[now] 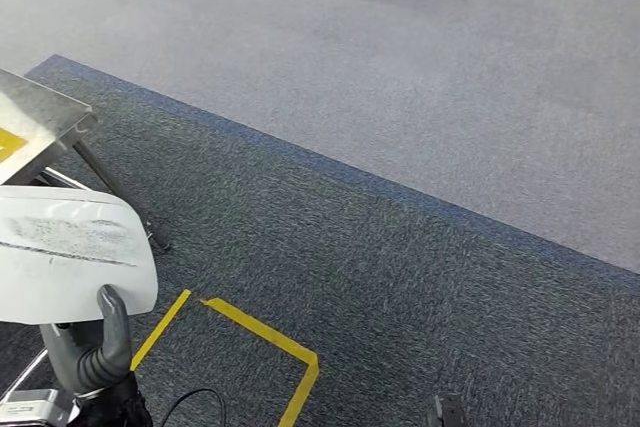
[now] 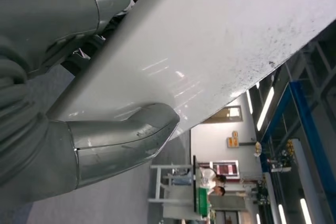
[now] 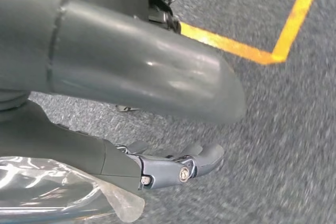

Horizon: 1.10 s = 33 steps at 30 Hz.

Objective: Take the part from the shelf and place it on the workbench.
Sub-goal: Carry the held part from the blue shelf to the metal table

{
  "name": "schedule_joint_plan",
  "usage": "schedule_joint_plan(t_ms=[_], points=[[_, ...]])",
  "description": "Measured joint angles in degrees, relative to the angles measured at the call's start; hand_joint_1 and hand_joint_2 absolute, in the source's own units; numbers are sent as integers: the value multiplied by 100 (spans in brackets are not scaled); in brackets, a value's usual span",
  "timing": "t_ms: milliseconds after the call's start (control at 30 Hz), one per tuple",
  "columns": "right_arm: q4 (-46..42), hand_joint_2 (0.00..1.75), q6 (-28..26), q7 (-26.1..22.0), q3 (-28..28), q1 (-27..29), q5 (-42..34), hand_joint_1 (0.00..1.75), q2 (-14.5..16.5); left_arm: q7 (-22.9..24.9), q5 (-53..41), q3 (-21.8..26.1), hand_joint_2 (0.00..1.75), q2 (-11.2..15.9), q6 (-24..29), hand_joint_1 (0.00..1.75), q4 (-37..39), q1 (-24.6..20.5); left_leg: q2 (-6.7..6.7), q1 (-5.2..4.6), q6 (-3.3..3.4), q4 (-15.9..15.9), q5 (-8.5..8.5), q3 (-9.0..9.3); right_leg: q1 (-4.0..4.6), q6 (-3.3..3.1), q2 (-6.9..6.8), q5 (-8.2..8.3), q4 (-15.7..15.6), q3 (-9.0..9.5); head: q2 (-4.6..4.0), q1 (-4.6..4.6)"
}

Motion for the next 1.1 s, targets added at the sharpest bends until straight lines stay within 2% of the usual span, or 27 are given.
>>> schedule_joint_plan(t_ms=[33, 67, 100, 133, 167, 200, 267, 300, 333, 367, 400, 433, 467, 533, 567, 600, 633, 667, 700, 767, 800, 833, 900, 933, 1000, 1033, 1100], points=[[1, 0, 2, 16, 1, 16, 27, 0, 0, 0, -8, -4, 175, 6, 26, 175, 1, -14, 147, 3, -25, 372, -172, -180, 8, -26, -88, -17, -2, 13, 0, -20], [1, 0, 3, 38, 4, 37, 64, 0, 0, 0, -13, -7, 175, 12, 45, 175, 4, -13, 220, 13, -41, 735, -308, -359, 16, -46, -182, -35, -2, 24, 0, -23], [2, 0, 1, 63, 8, 59, 106, 0, 1, 0, -22, -8, 175, 20, 60, 175, 11, 3, 254, 21, -47, 972, -356, -477, 22, -57, -271, -53, -2, 38, 0, -24], [2, 0, -3, 86, 16, 76, 142, 0, 2, 0, -37, -7, 175, 28, 67, 175, 21, 24, 272, 27, -46, 1014, -298, -503, 26, -60, -352, -72, -2, 55, 0, -24], [2, 0, -9, 117, 27, 88, 171, 0, 8, 0, -58, -7, 175, 38, 73, 175, 31, 46, 297, 28, -34, 845, -141, -428, 29, -59, -428, -92, -2, 78, 0, -25], [2, 0, -17, 154, 38, 95, 193, 0, 19, 0, -87, -7, 175, 45, 80, 175, 38, 63, 363, 21, -7, 496, 77, -262, 34, -51, -498, -115, -3, 110, 0, -25], [5, 0, -35, 242, 54, 107, 221, 0, 48, 0, -153, -10, 175, 56, 98, 175, 47, 80, 625, -41, 67, -202, 330, 72, 58, -7, -624, -169, -5, 157, 0, -29], [7, 0, -47, 287, 56, 111, 229, 0, 61, 0, -189, -13, 175, 59, 109, 175, 50, 89, 725, -74, 101, -410, 358, 165, 74, 22, -688, -191, -8, 176, 0, -27], [8, 0, -58, 328, 56, 116, 234, 0, 70, 0, -215, -15, 175, 62, 123, 175, 54, 106, 764, -102, 123, -483, 323, 190, 87, 52, -752, -208, -19, 192, 0, -25], [8, 0, -67, 361, 56, 118, 236, 0, 80, 0, -233, -16, 175, 66, 135, 175, 56, 132, 709, -111, 143, -523, 312, 192, 97, 79, -824, -221, -32, 222, 0, -26], [8, 0, -73, 384, 57, 115, 242, 0, 87, 0, -247, -16, 175, 70, 144, 175, 57, 165, 640, -92, 162, -542, 321, 200, 92, 108, -837, -243, -42, 236, 0, -18], [8, 0, -75, 397, 57, 111, 248, 0, 93, 0, -254, -15, 175, 72, 150, 175, 57, 189, 568, -71, 183, -569, 329, 215, 82, 133, -745, -290, -6, 235, 0, -14], [8, 0, -74, 402, 58, 108, 258, 0, 99, 0, -264, -14, 175, 73, 150, 175, 57, 198, 499, -47, 210, -595, 339, 232, 72, 155, -593, -381, 127, 181, 0, -4], [9, 0, -71, 404, 61, 118, 286, 0, 106, 0, -299, -17, 175, 72, 143, 175, 60, 194, 363, -19, 251, -613, 344, 245, 55, 181, -241, -676, 742, -132, 0, 25], [10, 0, -69, 405, 63, 132, 304, 0, 108, 0, -319, -19, 175, 72, 138, 175, 62, 192, 287, -18, 265, -612, 341, 245, 55, 189, -164, -809, 1126, -350, 0, 36], [11, 0, -69, 405, 67, 150, 324, 0, 109, 0, -334, -20, 175, 73, 134, 175, 64, 193, 203, -18, 271, -611, 338, 249, 54, 196, -130, -861, 1414, -537, 0, 41], [12, 0, -69, 407, 71, 164, 338, 0, 109, 0, -343, -20, 175, 73, 132, 175, 65, 194, 112, -18, 272, -609, 335, 257, 53, 200, -113, -804, 1525, -651, 0, 43], [13, 0, -69, 407, 77, 170, 351, 0, 109, 0, -344, -21, 175, 74, 132, 175, 66, 195, 23, -16, 268, -606, 330, 268, 51, 201, -100, -635, 1411, -656, 0, 42], [13, 0, -69, 407, 84, 169, 358, 0, 109, 0, -344, -24, 175, 74, 133, 175, 66, 194, -67, -11, 257, -601, 323, 283, 43, 198, -60, -387, 1096, -560, 0, 43], [15, 0, -69, 408, 93, 163, 361, 0, 112, 0, -344, -31, 175, 74, 133, 175, 66, 189, -220, -7, 215, -572, 298, 292, 11, 185, 185, -35, 375, -279, 0, 41], [17, 0, -69, 410, 95, 161, 361, 0, 115, 0, -345, -36, 175, 74, 133, 175, 66, 186, -287, -4, 184, -558, 292, 282, 0, 172, 291, 33, 142, -168, 0, 38], [20, 0, -69, 411, 96, 158, 361, 0, 117, 0, -347, -39, 175, 74, 133, 175, 66, 184, -347, 1, 150, -550, 295, 264, 1, 152, 355, 23, 50, -113, 0, 35], [24, 0, -69, 414, 97, 149, 362, 0, 127, 0, -350, -40, 175, 79, 134, 175, 65, 188, -447, 21, 85, -553, 309, 237, 15, 93, 261, 27, 18, -64, 0, 33], [26, 0, -70, 413, 98, 146, 362, 0, 133, 0, -351, -39, 175, 83, 137, 175, 64, 192, -384, 18, 54, -526, 290, 223, 14, 61, 197, 32, 4, -46, 0, 27], [28, 0, -71, 412, 98, 152, 358, 0, 144, 0, -344, -39, 175, 91, 160, 175, 63, 177, -75, 7, -4, -200, 95, 80, 4, -7, 43, 28, -27, -4, 0, -5], [28, 0, -72, 411, 98, 157, 354, 0, 144, 0, -332, -42, 175, 94, 178, 175, 63, 165, 101, 7, -32, 117, -66, -69, 13, -35, -41, 15, -30, 12, 0, -20], [28, 0, -74, 401, 95, 165, 337, 0, 144, 0, -292, -51, 175, 107, 231, 175, 63, 150, 237, 33, -69, 803, -336, -405, 25, -65, -220, -16, -30, 35, 0, -27]])
